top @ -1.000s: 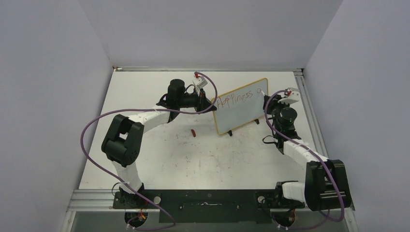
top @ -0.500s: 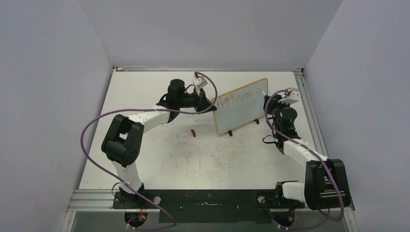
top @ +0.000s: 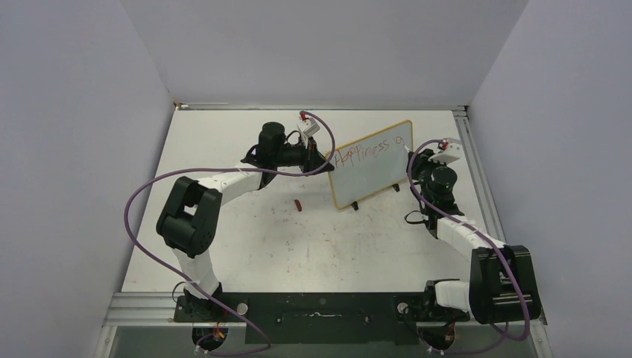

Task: Write a sentence on the whiteboard

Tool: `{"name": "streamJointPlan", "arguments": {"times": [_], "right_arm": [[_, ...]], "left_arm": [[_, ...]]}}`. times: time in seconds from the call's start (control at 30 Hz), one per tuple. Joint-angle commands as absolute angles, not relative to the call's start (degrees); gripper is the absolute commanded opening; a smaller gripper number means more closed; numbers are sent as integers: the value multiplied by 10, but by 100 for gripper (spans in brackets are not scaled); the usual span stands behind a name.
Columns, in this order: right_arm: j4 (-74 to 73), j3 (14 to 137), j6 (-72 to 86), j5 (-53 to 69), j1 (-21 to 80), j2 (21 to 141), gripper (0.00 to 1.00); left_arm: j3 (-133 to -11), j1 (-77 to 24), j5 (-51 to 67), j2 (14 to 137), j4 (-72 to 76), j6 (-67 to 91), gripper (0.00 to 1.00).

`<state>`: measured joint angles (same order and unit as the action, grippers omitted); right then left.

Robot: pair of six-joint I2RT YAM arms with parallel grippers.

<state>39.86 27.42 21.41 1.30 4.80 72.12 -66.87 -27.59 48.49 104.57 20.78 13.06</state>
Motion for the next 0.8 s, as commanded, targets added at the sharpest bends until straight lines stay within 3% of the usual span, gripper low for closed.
{"name": "streamJointPlan", "arguments": {"times": [0.0,0.77], "right_arm": [[432,293,215,24,46,725,5],[454,338,208,5,44,760,5]], "left_arm": [[-676,-279,512,1028,214,122,0],[-676,-279,513,1029,214,122,0]]}}
